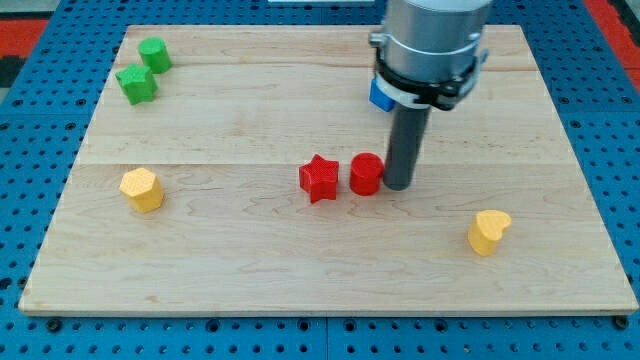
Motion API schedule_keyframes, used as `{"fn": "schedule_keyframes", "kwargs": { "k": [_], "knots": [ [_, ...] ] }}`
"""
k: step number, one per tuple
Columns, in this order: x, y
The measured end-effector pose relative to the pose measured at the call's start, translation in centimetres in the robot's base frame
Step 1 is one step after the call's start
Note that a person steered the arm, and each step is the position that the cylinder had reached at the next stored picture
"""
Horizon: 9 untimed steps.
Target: Place the yellow heart under the red blocks
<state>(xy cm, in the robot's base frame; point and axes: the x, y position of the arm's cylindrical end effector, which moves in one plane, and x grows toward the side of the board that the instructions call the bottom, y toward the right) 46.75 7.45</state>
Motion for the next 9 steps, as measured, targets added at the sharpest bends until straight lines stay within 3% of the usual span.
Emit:
{"fn": "schedule_keyframes", "kwargs": {
  "k": [1,2,3,4,5,6,7,9],
  "knots": [
    [-0.6,-3.4],
    [-2.1,1.8],
    [-3.3,10.6],
    [2.2,15.2],
    [7.2,15.6],
    [8.7,8.5],
    [9.1,4.9],
    [5.7,8.5]
  ]
}}
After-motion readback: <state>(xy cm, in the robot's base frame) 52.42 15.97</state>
